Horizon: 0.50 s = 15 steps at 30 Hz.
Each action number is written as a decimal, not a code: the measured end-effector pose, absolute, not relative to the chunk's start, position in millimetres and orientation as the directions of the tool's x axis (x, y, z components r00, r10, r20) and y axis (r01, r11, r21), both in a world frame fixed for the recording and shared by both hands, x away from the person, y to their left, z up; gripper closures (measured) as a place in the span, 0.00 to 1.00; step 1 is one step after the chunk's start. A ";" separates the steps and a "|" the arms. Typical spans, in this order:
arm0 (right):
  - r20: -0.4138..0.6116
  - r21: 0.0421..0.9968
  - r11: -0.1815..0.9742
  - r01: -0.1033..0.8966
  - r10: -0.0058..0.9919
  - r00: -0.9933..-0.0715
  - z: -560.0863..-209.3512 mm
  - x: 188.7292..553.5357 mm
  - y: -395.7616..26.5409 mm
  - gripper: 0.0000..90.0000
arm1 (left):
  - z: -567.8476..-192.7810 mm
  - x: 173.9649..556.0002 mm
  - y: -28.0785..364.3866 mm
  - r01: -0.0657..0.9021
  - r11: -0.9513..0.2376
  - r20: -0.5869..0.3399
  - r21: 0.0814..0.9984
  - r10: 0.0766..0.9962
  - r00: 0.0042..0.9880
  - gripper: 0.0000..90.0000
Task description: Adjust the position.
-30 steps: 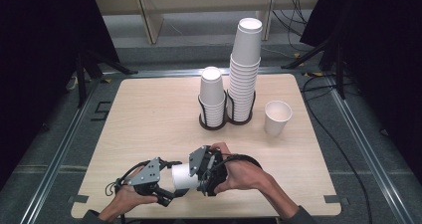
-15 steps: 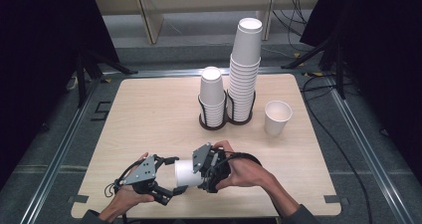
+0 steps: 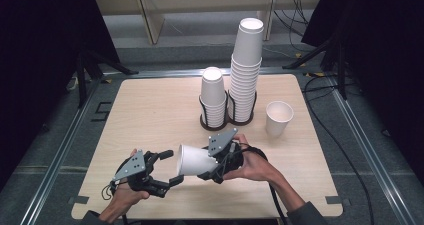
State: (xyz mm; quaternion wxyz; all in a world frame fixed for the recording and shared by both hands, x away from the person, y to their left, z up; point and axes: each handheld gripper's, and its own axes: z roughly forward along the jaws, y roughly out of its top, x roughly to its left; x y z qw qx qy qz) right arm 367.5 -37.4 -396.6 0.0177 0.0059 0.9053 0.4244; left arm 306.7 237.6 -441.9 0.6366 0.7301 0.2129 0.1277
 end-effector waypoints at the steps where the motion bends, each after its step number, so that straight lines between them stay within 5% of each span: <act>1: -0.045 0.774 0.632 -0.025 0.016 -0.999 -395.9 367.6 -37.0 0.25 | -442.0 306.5 236.5 0.150 -0.097 -0.086 0.984 0.475 0.876 0.07; 4: -0.030 0.776 0.631 -0.026 -0.004 -1.000 -396.7 365.0 -34.8 0.25 | -442.4 306.2 234.6 0.154 -0.097 -0.091 0.983 0.472 0.877 0.00; 15: -0.008 0.775 0.630 -0.047 -0.064 -0.998 -408.2 359.8 -17.7 0.25 | -441.3 302.6 232.0 0.109 -0.124 -0.045 0.986 0.435 0.899 0.01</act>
